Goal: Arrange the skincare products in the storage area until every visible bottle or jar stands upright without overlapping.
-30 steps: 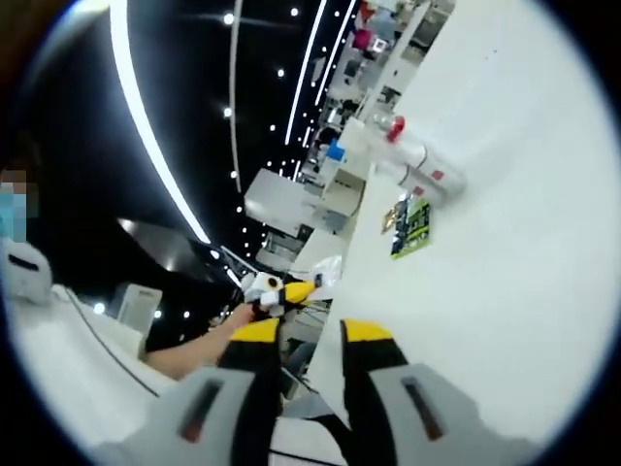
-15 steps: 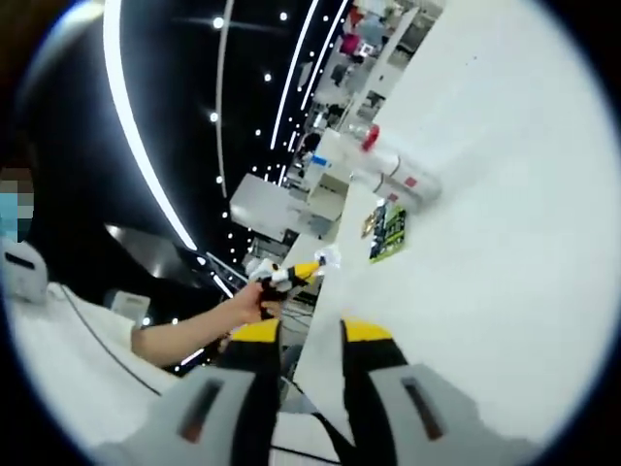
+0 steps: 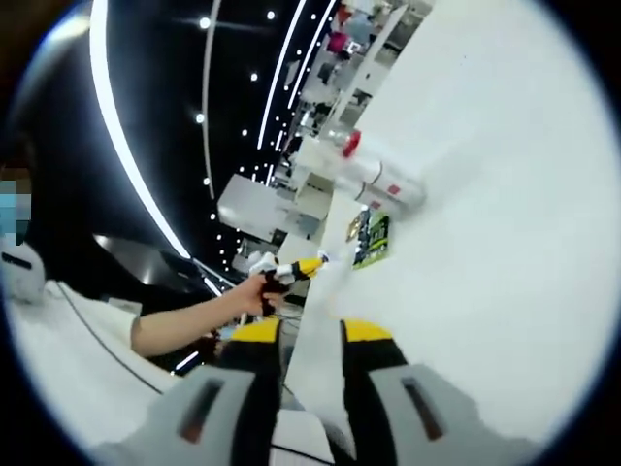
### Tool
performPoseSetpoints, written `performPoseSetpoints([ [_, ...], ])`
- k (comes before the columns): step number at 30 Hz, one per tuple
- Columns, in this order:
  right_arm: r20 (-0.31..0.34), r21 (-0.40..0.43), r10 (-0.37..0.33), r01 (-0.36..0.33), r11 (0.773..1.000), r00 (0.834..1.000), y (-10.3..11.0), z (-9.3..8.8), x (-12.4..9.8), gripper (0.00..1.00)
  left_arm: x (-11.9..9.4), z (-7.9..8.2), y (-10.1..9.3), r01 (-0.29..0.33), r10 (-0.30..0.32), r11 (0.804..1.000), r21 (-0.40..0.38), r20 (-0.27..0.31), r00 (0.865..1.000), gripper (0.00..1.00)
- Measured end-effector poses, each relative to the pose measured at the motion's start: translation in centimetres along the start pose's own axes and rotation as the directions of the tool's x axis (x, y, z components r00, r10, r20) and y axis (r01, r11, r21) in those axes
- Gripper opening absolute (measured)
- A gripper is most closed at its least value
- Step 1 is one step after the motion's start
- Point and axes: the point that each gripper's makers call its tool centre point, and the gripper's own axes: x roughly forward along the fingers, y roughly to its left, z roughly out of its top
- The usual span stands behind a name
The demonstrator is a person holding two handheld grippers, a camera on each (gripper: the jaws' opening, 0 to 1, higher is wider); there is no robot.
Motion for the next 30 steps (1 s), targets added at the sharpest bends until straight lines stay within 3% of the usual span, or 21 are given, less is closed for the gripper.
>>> performPoseSetpoints([
  [13, 0.005, 0.036, -0.029, 0.029, 0.999, 1.0, -1.1, 0.3, 0.3, 0.22, 2.0, 0.1, 1.7, -0.071, 0.076, 0.996, 0.051, -0.091, 0.993, 0.01],
  [16, 0.012, 0.043, -0.026, 0.026, 0.999, 1.0, -1.1, 0.5, 0.5, 0.22, 2.0, 0.1, 2.4, -0.118, 0.124, 0.991, 0.067, -0.103, 0.987, 0.02],
  [18, 0.012, 0.045, -0.027, 0.026, 0.999, 1.0, -1.2, 0.5, 0.5, 0.22, 1.9, 0.1, 3.2, -0.158, 0.172, 0.98, 0.119, -0.119, 0.978, 0.02],
  [25, 0.003, 0.061, -0.039, 0.039, 0.997, 0.999, -1.9, 0.0, 0.3, 0.22, 2.1, 0.3, 3.8, -0.206, 0.228, 0.964, 0.168, -0.122, 0.966, 0.04],
  [30, 0.002, 0.065, -0.041, 0.041, 0.997, 0.999, -1.9, -0.1, 0.3, 0.22, 2.2, 0.5, 3.7, -0.205, 0.223, 0.966, 0.156, -0.112, 0.968, 0.04],
])
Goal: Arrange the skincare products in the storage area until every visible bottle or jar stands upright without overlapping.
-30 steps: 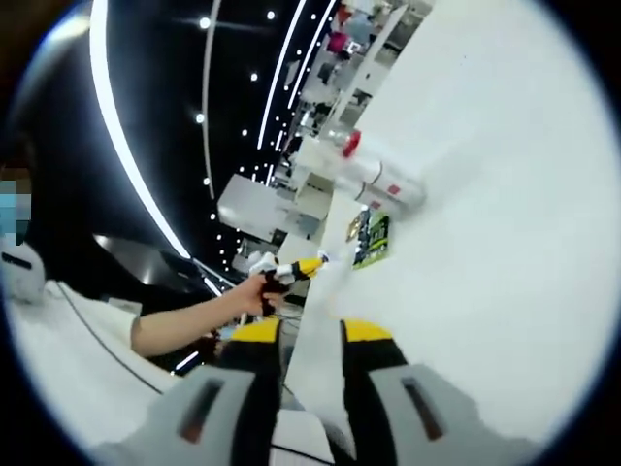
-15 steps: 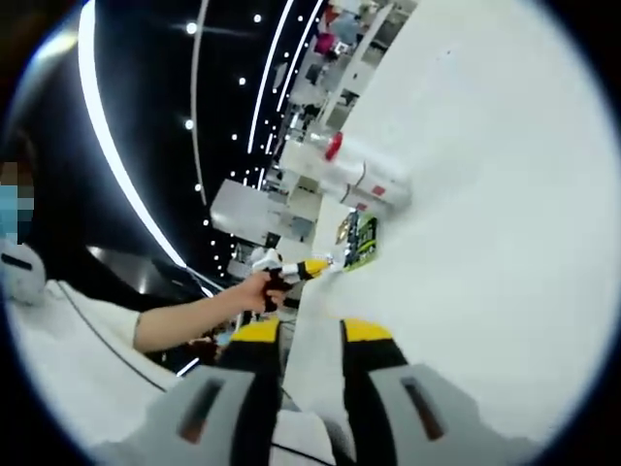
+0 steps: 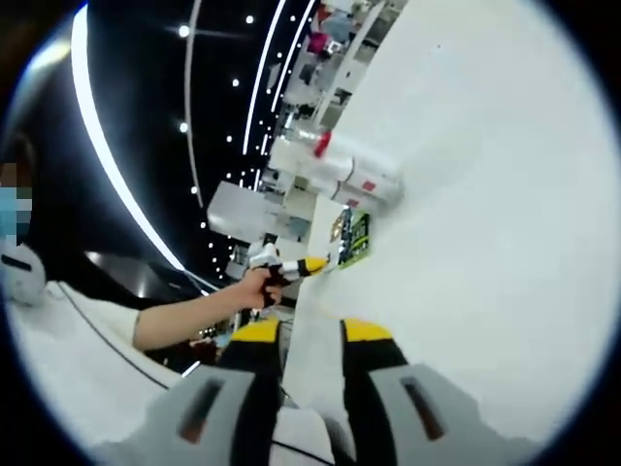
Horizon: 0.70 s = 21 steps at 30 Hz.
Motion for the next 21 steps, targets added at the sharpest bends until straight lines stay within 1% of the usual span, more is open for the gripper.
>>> performPoseSetpoints([
  [3, 0.002, 0.001, 0.003, -0.003, 1.0, 1.0, 0.03, 0.04, 0.1, 0.22, 0.07, 0.0, -0.06, -0.004, 0.004, 1.0, 0.017, 0.001, 1.0, 0.05],
  [7, -0.001, 0.0, 0.007, -0.007, 1.0, 1.0, 0.15, -0.01, 0.24, 0.22, 0.04, 0.14, 0.02, -0.011, 0.012, 0.999, 0.039, -0.014, 1.0, 0.05],
  [10, 0.0, 0.0, 0.008, -0.008, 1.0, 1.0, 0.21, -0.02, 0.23, 0.22, 0.02, 0.12, 0.04, -0.021, 0.024, 0.997, 0.07, -0.034, 0.999, 0.06],
  [13, -0.001, -0.002, 0.006, -0.006, 1.0, 1.0, 0.14, -0.07, 0.12, 0.22, -0.05, 0.04, 0.03, -0.041, 0.047, 0.993, 0.115, -0.056, 0.997, 0.06],
  [14, -0.002, -0.002, 0.004, -0.004, 1.0, 1.0, 0.1, -0.09, 0.08, 0.22, -0.09, -0.02, 0.09, -0.049, 0.059, 0.989, 0.141, -0.068, 0.996, 0.06],
  [21, 0.005, -0.001, 0.006, -0.006, 1.0, 1.0, 0.04, 0.08, -0.13, 0.22, -0.14, 0.05, 0.36, -0.081, 0.104, 0.975, 0.207, -0.1, 0.99, 0.06],
])
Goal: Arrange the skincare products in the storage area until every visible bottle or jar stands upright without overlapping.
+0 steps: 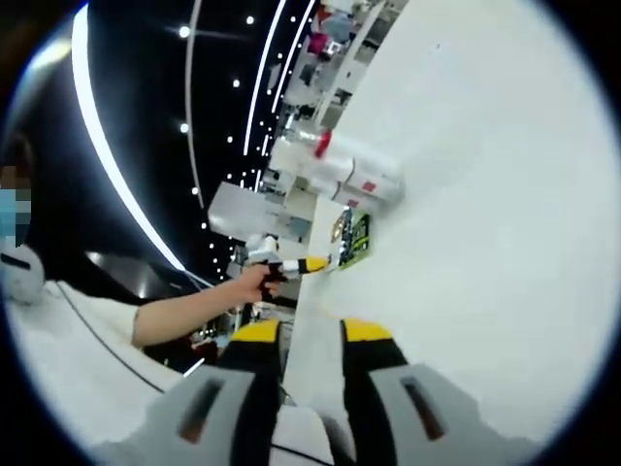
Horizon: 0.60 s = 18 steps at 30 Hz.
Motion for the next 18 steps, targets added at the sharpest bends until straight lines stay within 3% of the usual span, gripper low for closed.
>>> performPoseSetpoints([
  [18, 0.007, 0.0, 0.006, -0.006, 1.0, 1.0, -0.1, -0.1, -0.1, 0.22, -0.7, 0.3, 1.0, -0.049, 0.05, 0.998, 0.038, -0.01, 0.999, 0.16],
])
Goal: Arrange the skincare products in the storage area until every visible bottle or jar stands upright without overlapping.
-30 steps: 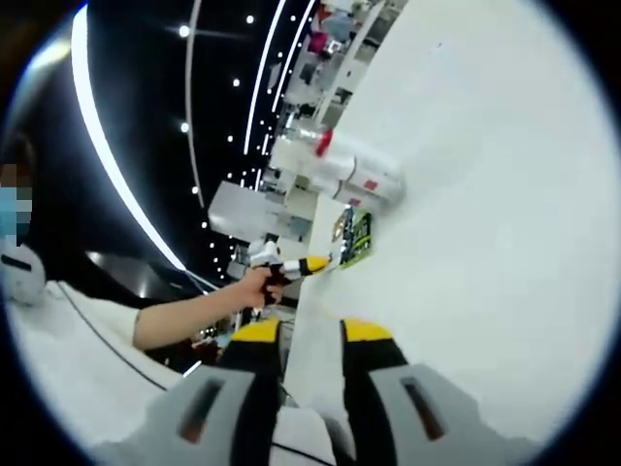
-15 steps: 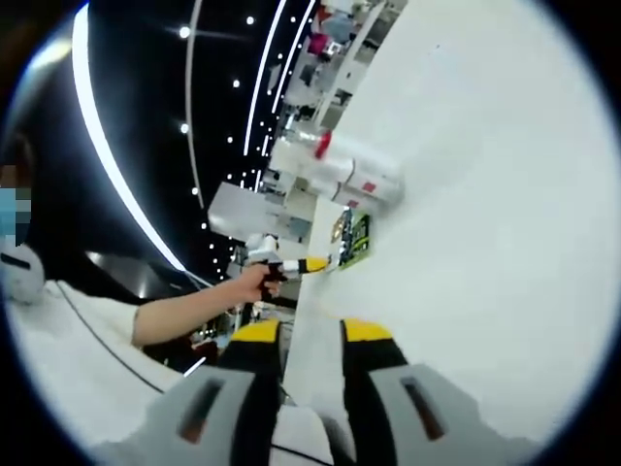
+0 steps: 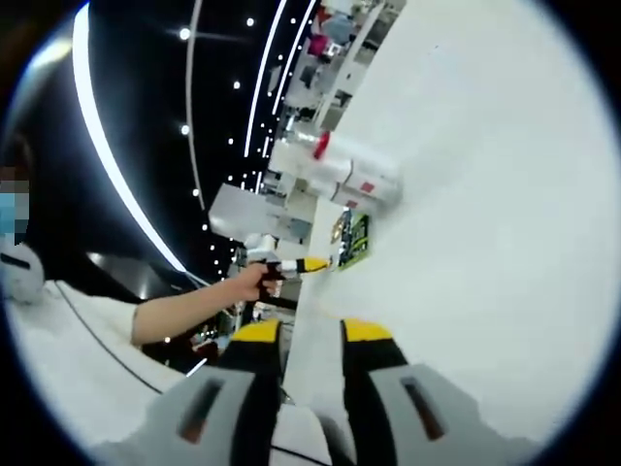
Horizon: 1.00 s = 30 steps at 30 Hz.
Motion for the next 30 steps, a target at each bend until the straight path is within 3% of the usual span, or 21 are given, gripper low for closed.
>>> performPoseSetpoints([
  [10, 0.001, -0.005, 0.008, -0.008, 1.0, 1.0, -0.1, -0.2, 0.1, 0.23, -0.8, -0.5, 0.3, -0.033, 0.033, 0.999, 0.003, 0.022, 0.999, 0.25],
  [16, -0.001, -0.021, 0.028, -0.028, 0.999, 1.0, 0.5, -0.4, 0.4, 0.25, -2.2, -0.7, -0.8, -0.023, 0.029, 0.999, -0.045, 0.138, 0.99, 0.28],
  [20, -0.002, -0.042, 0.043, -0.043, 0.998, 0.999, 1.3, -0.6, 0.5, 0.27, -3.1, -1.8, -2.0, -0.012, 0.023, 0.998, -0.055, 0.207, 0.978, 0.32],
  [23, -0.026, -0.097, 0.05, -0.052, 0.994, 0.998, 1.9, -1.1, 0.7, 0.3, -4.3, -2.7, -3.6, 0.011, 0.001, 0.999, -0.04, 0.296, 0.955, 0.34],
  [26, -0.035, -0.116, 0.049, -0.052, 0.992, 0.998, 2.4, -1.2, 0.9, 0.35, -6.2, -3.2, -5.0, 0.012, -0.018, 1.0, 0.017, 0.393, 0.919, 0.34],
  [29, -0.034, -0.178, 0.055, -0.061, 0.982, 0.998, 3.4, -0.6, 0.9, 0.42, -7.9, -3.8, -6.6, 0.047, -0.057, 0.998, 0.033, 0.444, 0.894, 0.36],
  [30, -0.04, -0.214, 0.055, -0.062, 0.975, 0.998, 3.9, -0.3, 0.9, 0.45, -9.0, -4.2, -7.4, 0.059, -0.066, 0.998, 0.029, 0.481, 0.874, 0.37],
])
